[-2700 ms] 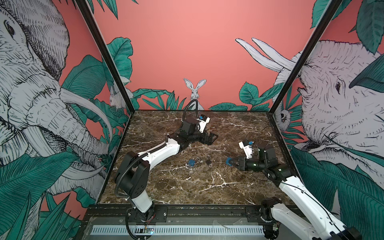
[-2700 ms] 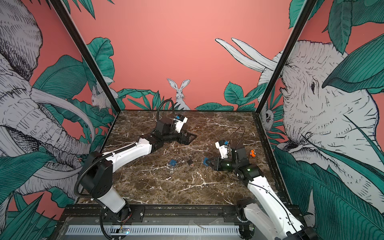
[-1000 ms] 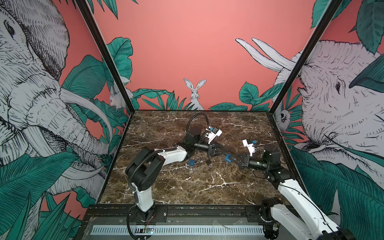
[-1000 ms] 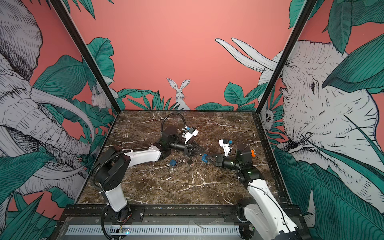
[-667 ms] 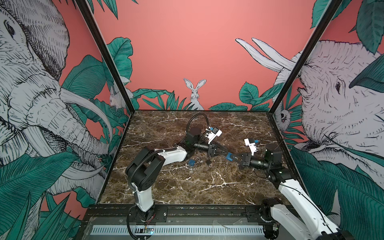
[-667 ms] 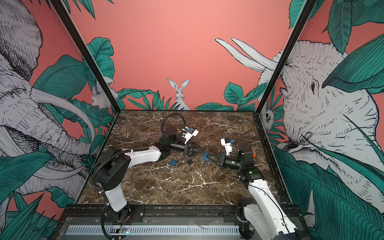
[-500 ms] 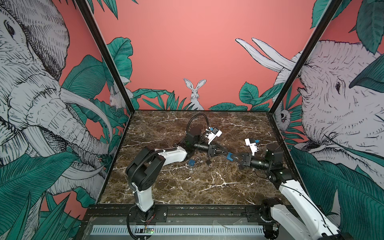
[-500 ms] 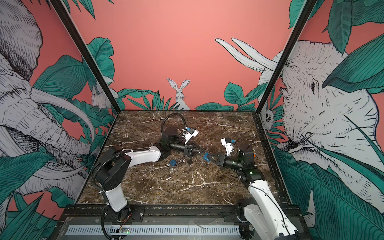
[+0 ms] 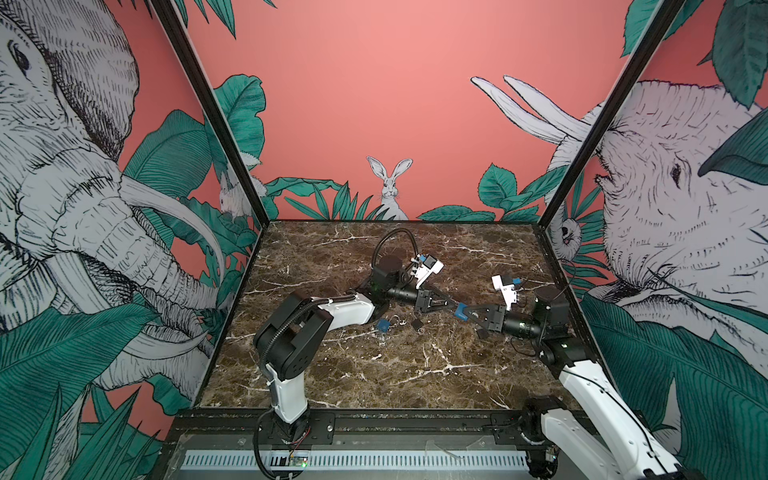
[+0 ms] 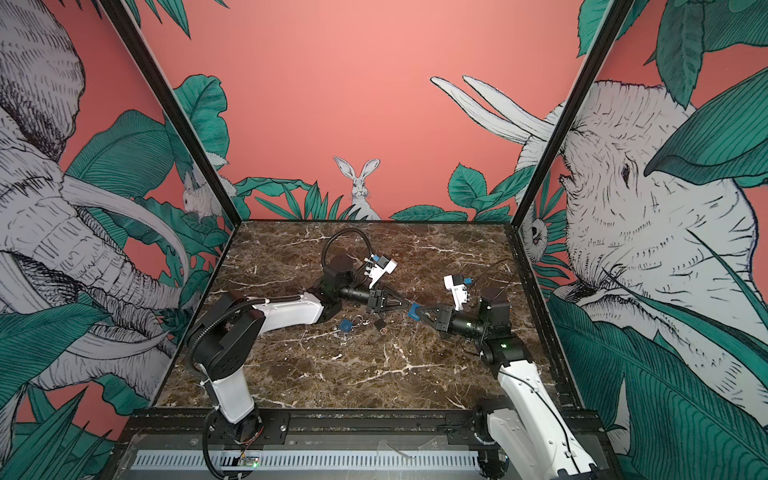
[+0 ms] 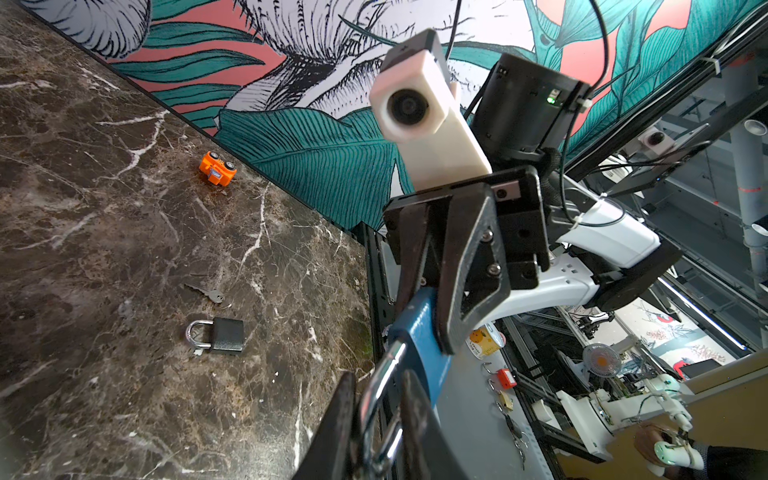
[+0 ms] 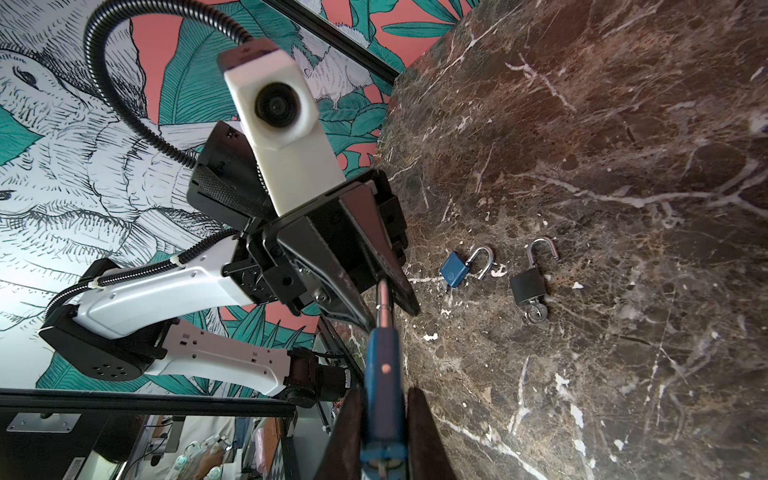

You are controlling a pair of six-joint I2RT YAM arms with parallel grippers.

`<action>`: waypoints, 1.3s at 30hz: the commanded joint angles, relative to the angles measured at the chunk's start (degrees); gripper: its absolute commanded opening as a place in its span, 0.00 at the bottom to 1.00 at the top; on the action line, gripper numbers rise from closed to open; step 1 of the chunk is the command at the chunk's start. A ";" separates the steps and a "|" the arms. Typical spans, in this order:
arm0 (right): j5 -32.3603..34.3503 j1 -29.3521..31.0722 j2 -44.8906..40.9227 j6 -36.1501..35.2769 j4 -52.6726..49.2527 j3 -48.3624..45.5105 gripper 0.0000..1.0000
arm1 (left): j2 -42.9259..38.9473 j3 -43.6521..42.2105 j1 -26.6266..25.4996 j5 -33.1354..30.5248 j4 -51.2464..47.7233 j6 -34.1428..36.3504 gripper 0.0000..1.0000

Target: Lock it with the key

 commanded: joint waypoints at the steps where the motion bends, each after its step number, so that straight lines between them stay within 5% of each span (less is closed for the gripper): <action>1: 0.63 -0.70 -0.97 -1.43 1.67 1.28 0.00 | -0.47 -0.98 -0.01 1.90 3.13 -0.56 0.19; 13: 1.32 -1.37 -1.25 -5.00 -1.23 0.56 0.00 | -0.56 -2.09 -0.04 2.30 5.97 -2.59 0.07; 15: 2.13 -1.42 -1.24 -6.84 -2.55 0.49 0.00 | -0.44 -2.38 -0.01 2.64 9.34 -5.45 0.00; 27: 3.38 -1.42 -1.80 -11.56 0.27 -1.24 0.00 | 2.20 -0.67 -0.86 5.33 33.56 -27.90 0.00; 39: 6.02 -1.49 -0.89 -10.97 2.27 -1.00 0.00 | 0.57 0.78 -4.25 6.17 26.66 -22.56 0.00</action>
